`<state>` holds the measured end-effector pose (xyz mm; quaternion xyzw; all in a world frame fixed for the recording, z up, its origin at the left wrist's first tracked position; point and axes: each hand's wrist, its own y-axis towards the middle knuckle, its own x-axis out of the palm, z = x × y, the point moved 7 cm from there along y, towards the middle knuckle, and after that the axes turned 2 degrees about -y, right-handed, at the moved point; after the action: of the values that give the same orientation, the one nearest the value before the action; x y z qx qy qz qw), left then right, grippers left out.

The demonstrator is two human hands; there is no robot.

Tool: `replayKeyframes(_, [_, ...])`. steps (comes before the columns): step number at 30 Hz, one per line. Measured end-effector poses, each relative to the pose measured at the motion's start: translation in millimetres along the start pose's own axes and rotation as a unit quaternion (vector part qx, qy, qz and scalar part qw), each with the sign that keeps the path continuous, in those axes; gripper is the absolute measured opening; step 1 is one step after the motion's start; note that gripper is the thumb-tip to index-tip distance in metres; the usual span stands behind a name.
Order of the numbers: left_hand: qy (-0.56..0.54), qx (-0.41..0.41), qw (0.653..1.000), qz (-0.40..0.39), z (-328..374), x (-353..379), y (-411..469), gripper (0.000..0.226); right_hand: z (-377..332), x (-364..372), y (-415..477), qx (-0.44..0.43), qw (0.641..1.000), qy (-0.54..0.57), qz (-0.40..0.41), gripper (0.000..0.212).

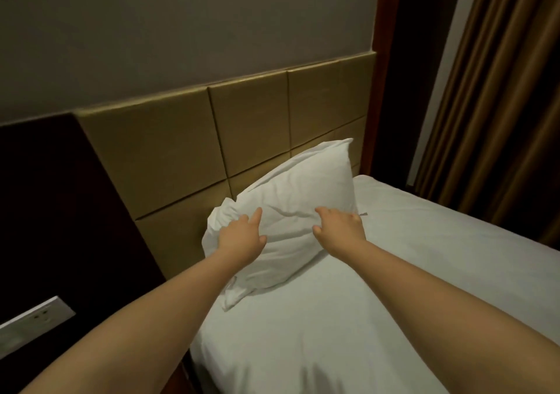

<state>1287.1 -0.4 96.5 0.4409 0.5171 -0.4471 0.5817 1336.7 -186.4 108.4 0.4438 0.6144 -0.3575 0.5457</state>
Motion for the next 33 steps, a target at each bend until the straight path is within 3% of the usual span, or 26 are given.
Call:
replayKeyframes(5, [0.011,-0.034,0.999,-0.032,-40.8,34.2,67.3,0.073,-40.0,34.9,55.1,-0.06,0.998,-0.006,-0.016,0.047])
replayKeyframes(12, [0.017,-0.032,0.996,-0.083,-69.6,101.1,203.2,0.097,-16.6,83.4,161.8,-0.022,0.998,-0.029,-0.055,0.051])
replayKeyframes(15, [-0.056,-0.082,0.987,-0.128,-72.4,131.1,246.6,0.114,-6.7,106.0,188.8,0.004,0.997,-0.018,-0.069,0.054])
replayKeyframes(17, [-0.11,-0.111,0.974,-0.163,-63.5,147.4,256.4,0.105,-0.5,125.4,194.5,0.03,0.995,0.0,-0.094,0.056])
replayKeyframes(18, [-0.121,-0.091,0.974,-0.166,-52.2,153.5,258.4,0.087,5.0,132.4,194.7,0.059,0.992,0.034,-0.108,0.058])
replayKeyframes(20, [-0.119,-0.015,0.984,-0.134,-16.3,147.7,254.3,0.051,21.4,134.1,193.7,0.169,0.958,0.209,-0.097,0.061])
replayKeyframes(22, [-0.135,0.097,0.98,-0.108,47.2,135.9,240.8,0.036,37.0,130.7,193.4,0.304,0.845,0.437,-0.048,0.064])
replayKeyframes(24, [-0.116,0.146,0.979,-0.086,111.8,114.8,224.2,0.034,51.4,122.1,196.8,0.385,0.718,0.58,-0.009,0.072])
replayKeyframes(26, [-0.148,0.162,0.973,-0.069,163.0,91.7,214.6,0.034,83.8,97.0,193.2,0.42,0.658,0.624,0.023,0.074])
replayKeyframes(27, [-0.168,0.193,0.965,-0.058,183.3,78.2,211.3,0.031,104.1,82.8,187.1,0.422,0.65,0.632,0.022,0.063])
replayKeyframes(29, [-0.181,0.246,0.952,-0.027,220.2,52.5,200.3,0.025,147.2,55.8,168.3,0.411,0.673,0.615,0.002,0.042])
replayKeyframes(31, [-0.172,0.306,0.936,0.018,258.7,33.5,183.6,0.022,189.2,30.4,146.3,0.407,0.701,0.585,0.015,0.039])
replayKeyframes(33, [-0.24,0.383,0.889,0.073,299.3,7.8,161.8,0.021,226.3,3.7,123.0,0.417,0.723,0.548,0.053,0.033])
